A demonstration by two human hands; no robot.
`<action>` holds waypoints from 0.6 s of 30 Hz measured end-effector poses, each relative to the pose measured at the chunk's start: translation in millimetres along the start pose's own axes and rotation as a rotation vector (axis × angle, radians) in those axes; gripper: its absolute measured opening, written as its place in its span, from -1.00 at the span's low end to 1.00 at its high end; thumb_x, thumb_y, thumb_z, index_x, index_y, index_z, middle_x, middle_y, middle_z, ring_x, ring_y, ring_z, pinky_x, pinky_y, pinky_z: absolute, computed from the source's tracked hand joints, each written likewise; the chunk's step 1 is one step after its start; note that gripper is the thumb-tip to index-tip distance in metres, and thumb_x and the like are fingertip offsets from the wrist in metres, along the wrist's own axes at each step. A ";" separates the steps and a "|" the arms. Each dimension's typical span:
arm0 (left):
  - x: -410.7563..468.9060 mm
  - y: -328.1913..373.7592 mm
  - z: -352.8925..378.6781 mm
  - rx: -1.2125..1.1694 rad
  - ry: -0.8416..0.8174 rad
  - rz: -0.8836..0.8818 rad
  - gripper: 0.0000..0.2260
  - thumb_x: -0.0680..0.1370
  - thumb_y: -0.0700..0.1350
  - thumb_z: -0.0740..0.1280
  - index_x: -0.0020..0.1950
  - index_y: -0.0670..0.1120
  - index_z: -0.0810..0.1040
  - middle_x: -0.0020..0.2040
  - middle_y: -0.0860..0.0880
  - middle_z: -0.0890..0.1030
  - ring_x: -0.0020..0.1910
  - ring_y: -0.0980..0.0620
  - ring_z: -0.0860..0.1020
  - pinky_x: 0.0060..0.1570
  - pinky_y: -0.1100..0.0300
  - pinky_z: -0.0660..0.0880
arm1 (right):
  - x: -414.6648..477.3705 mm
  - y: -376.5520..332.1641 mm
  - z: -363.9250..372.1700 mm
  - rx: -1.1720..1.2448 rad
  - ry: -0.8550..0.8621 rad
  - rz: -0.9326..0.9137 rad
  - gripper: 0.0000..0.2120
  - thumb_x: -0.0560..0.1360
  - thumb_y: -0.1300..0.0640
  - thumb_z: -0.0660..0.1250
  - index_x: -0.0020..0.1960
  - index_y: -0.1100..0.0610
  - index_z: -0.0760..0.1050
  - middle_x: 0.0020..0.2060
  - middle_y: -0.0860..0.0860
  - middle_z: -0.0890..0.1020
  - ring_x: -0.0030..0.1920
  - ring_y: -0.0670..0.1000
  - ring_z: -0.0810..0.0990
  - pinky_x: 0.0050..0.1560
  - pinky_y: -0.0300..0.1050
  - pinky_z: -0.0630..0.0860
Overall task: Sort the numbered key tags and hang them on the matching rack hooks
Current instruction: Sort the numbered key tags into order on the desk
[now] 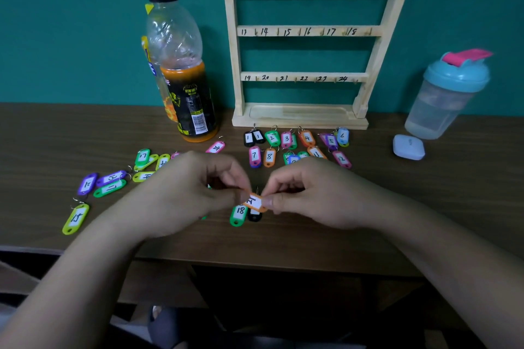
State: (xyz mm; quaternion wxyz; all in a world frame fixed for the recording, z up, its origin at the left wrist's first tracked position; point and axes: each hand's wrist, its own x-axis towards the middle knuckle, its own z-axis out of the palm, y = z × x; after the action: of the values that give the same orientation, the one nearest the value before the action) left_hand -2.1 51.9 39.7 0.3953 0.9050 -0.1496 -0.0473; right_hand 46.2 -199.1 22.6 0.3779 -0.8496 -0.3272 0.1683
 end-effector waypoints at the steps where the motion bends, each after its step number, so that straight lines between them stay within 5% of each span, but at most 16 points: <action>1: 0.9 3.1 1.3 -0.005 0.039 0.015 -0.96 0.55 -0.04 0.54 -0.05 0.10 0.73 -0.13 0.09 0.74 -0.11 0.07 0.67 0.05 -0.06 0.59 | 0.4 1.0 0.4 0.010 0.027 -0.010 -0.94 0.60 0.00 0.50 -0.01 -0.03 0.73 -0.15 -0.08 0.74 -0.09 -0.05 0.70 0.09 0.16 0.64; 6: 5.4 9.0 13.5 -0.023 0.158 0.066 -0.95 0.52 -0.02 0.56 -0.06 0.12 0.74 -0.15 0.13 0.75 -0.15 0.12 0.69 0.01 0.01 0.61 | 2.3 4.9 -1.7 0.121 0.148 -0.044 -0.93 0.54 0.09 0.57 -0.01 0.03 0.70 -0.14 -0.02 0.75 -0.08 -0.01 0.73 0.09 0.19 0.67; 9: 11.0 9.6 18.7 -0.040 0.233 0.071 -0.87 0.49 -0.02 0.59 -0.03 0.11 0.70 -0.18 0.11 0.74 -0.19 0.11 0.68 -0.04 0.01 0.62 | 1.1 6.7 -8.1 0.137 0.131 -0.030 -0.91 0.53 0.16 0.58 -0.01 0.08 0.69 -0.14 -0.01 0.76 -0.12 -0.07 0.72 0.03 0.03 0.69; 14: 15.2 13.7 27.0 0.056 0.272 0.064 -0.88 0.48 -0.03 0.60 -0.06 0.10 0.69 -0.20 0.19 0.71 -0.21 0.22 0.62 -0.21 0.43 0.42 | -3.3 15.9 -32.1 0.081 0.162 0.098 -0.92 0.54 0.15 0.56 0.01 0.04 0.71 -0.12 -0.03 0.76 -0.09 0.00 0.74 -0.02 -0.02 0.67; 18: 15.8 13.7 29.1 0.108 0.261 0.040 -0.90 0.49 0.00 0.58 -0.08 0.14 0.69 -0.17 0.20 0.70 -0.18 0.20 0.59 -0.24 0.43 0.39 | -7.2 35.2 -59.3 0.053 0.295 0.246 -0.89 0.54 0.15 0.56 0.04 0.01 0.70 -0.13 -0.05 0.78 -0.14 -0.04 0.74 -0.04 -0.05 0.68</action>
State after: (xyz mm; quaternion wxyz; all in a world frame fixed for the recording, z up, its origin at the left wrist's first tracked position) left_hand 3.8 17.8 30.3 0.3631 0.9203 -0.1170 0.0868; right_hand 87.6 -253.1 35.4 0.4206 -0.8884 -0.1575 0.0951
